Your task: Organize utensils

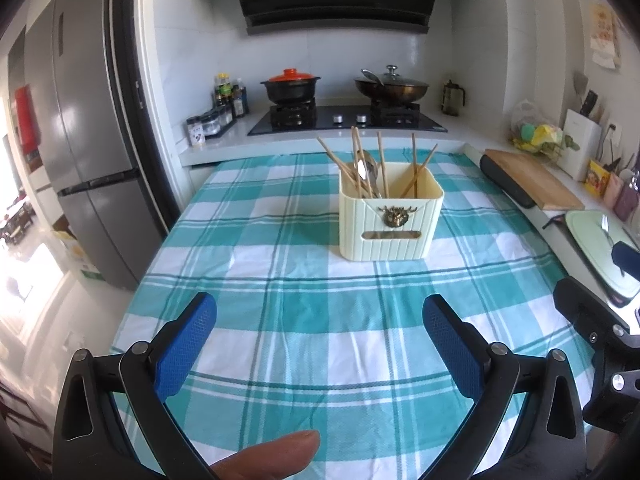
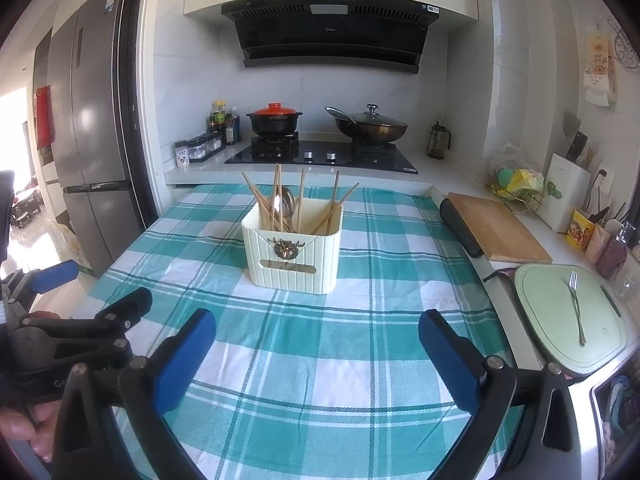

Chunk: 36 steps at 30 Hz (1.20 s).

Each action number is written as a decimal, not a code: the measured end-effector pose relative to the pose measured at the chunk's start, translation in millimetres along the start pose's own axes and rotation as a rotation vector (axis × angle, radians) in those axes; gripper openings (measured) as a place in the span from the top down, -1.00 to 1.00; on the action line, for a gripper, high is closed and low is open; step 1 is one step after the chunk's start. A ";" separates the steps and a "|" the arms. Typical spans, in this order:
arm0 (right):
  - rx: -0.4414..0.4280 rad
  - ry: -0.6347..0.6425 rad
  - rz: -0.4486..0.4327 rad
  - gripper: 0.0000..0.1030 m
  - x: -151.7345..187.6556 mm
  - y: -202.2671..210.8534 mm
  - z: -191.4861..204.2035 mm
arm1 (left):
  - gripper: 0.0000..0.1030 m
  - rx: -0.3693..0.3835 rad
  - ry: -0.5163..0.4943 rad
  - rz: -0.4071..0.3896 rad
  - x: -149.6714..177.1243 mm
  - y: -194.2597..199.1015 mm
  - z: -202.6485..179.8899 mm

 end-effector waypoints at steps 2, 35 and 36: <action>0.003 0.001 0.001 -1.00 0.4 0.0 -0.1 | -0.99 -0.001 -0.001 0.001 0.2 -0.2 -0.6; 0.011 0.012 0.000 -1.00 -0.3 3.3 4.0 | -0.99 0.003 -0.007 -0.008 -0.9 1.3 -4.2; 0.013 0.012 -0.002 -1.00 -0.2 3.3 3.7 | -0.99 0.003 -0.007 -0.008 -0.9 1.2 -4.6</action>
Point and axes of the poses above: each gripper's, at about its wrist camera, not at the fingertips, and y roughly against the way its jaws point, z to its left, x to its underside, the point moved 2 cm from there along -y, roughly the way its jaws point, and after that the axes turned 15 degrees about z, right-handed, at the moved point
